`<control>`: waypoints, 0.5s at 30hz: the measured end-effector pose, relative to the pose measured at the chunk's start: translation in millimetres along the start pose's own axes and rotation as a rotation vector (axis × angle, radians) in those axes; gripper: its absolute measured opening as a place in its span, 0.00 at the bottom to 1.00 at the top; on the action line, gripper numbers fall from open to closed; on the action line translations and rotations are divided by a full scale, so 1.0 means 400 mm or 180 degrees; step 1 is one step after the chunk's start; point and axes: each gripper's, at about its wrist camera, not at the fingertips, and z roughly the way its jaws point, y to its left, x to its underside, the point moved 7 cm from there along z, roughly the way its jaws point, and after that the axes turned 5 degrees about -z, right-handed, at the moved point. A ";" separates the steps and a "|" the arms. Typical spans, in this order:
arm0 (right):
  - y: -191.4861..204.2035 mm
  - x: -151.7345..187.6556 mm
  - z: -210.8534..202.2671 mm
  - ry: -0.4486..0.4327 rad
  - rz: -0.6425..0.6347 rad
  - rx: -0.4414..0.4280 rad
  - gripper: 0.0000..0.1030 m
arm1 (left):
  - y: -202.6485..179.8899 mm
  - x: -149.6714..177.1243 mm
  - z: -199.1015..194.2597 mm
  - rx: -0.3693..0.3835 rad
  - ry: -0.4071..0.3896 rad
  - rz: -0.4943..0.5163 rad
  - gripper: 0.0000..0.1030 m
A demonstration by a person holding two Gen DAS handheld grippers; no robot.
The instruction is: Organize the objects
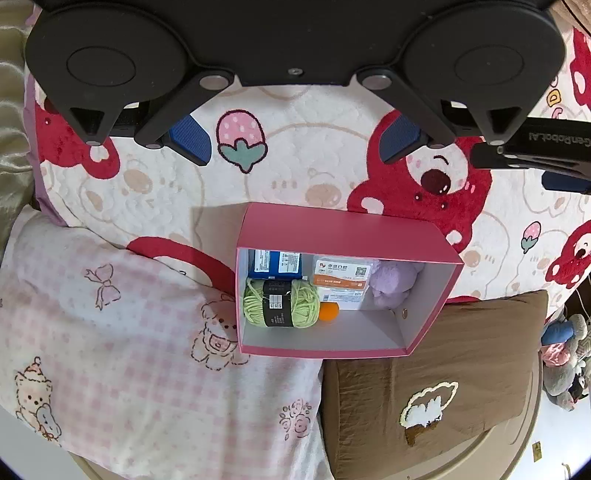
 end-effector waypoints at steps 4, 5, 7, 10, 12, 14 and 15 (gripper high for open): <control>0.001 -0.002 -0.005 -0.0022 -0.0012 0.0018 0.96 | 0.001 0.002 0.003 -0.0012 0.0016 -0.0009 1.00; 0.002 -0.002 -0.006 -0.0029 -0.0015 0.0020 0.96 | 0.003 0.003 0.004 -0.0018 0.0028 -0.0012 1.00; 0.003 -0.001 -0.007 -0.0034 -0.0023 0.0018 0.96 | 0.006 0.004 0.007 -0.0035 0.0038 -0.0031 1.00; 0.003 -0.001 -0.007 -0.0026 -0.0017 0.0018 0.96 | 0.010 0.005 0.012 -0.0088 0.0050 -0.0019 1.00; 0.003 0.001 -0.008 -0.0022 -0.0012 0.0012 0.96 | 0.009 0.006 0.012 -0.0126 0.0048 0.0027 1.00; 0.002 0.001 -0.007 -0.0019 -0.0009 0.0008 0.96 | 0.007 0.007 0.013 -0.0131 0.0056 0.0039 1.00; 0.001 0.001 -0.006 -0.0016 -0.0011 0.0009 0.96 | 0.006 0.007 0.014 -0.0126 0.0064 0.0035 1.00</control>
